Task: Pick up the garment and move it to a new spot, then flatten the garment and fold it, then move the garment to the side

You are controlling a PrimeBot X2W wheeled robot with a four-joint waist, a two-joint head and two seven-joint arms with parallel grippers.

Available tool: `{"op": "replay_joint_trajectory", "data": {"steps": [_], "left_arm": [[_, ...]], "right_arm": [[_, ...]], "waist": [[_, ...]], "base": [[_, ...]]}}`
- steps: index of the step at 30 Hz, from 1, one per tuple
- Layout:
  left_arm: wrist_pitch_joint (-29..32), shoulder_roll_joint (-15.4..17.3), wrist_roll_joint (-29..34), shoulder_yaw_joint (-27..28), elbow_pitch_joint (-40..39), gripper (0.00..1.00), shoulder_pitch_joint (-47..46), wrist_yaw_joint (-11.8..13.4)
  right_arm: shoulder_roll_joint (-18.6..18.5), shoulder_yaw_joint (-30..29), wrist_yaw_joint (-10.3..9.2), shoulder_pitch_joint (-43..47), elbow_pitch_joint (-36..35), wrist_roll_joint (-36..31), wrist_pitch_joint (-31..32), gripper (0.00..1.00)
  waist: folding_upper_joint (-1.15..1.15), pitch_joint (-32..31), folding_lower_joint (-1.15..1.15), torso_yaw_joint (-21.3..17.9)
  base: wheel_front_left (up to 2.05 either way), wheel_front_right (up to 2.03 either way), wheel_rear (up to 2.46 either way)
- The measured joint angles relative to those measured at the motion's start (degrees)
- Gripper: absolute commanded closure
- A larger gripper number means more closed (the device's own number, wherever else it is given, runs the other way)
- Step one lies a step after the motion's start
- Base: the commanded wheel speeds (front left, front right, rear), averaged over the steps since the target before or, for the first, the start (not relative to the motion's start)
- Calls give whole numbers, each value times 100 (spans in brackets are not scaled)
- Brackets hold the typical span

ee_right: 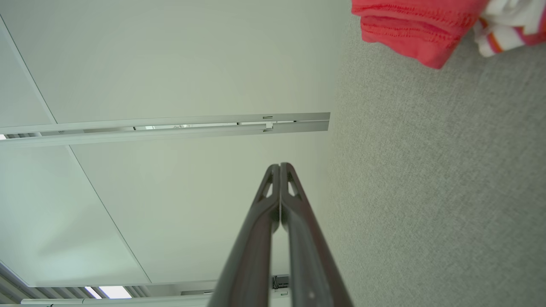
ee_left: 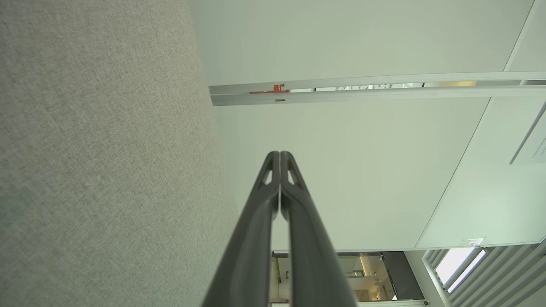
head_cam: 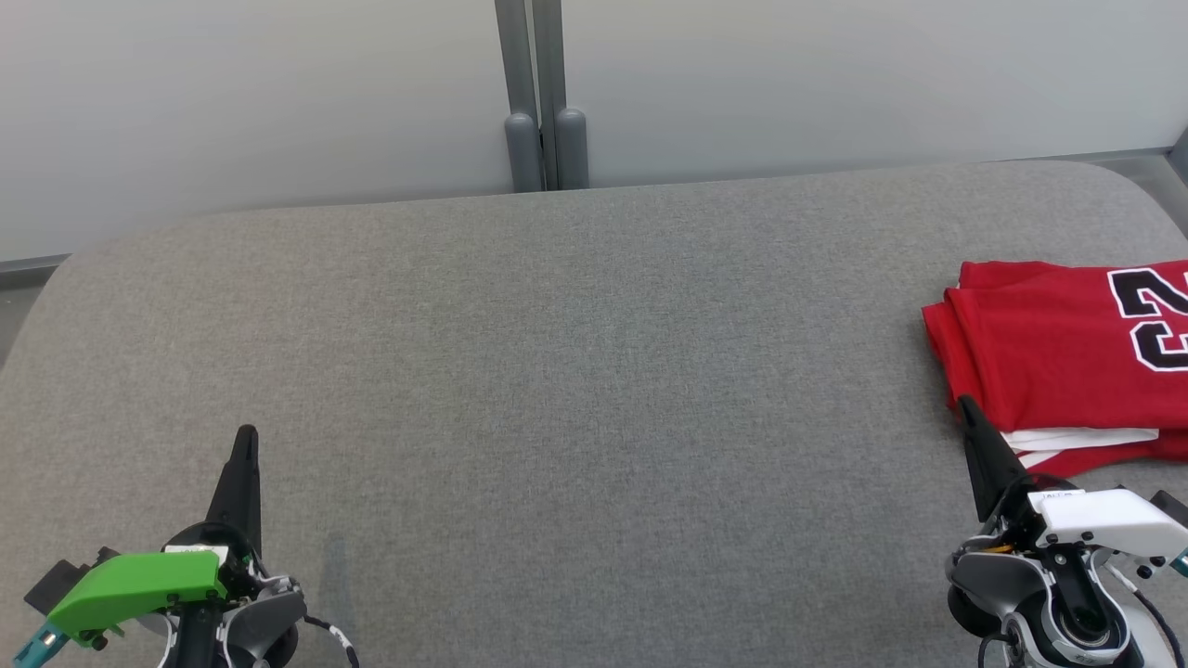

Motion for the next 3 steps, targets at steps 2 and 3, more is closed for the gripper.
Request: {"op": "replay_joint_trajectory", "data": {"steps": [2,3], "left_arm": [[0,0,0,0,0,100,0,0],[0,0,0,0,-1,100,0,0]], "right_arm": [[0,0,0,0,0,0,0,100],[0,0,0,0,0,0,0,100]], "waist": [[0,0,0,0],[0,0,0,0]], "base": [[0,0,0],[0,0,0]]}}
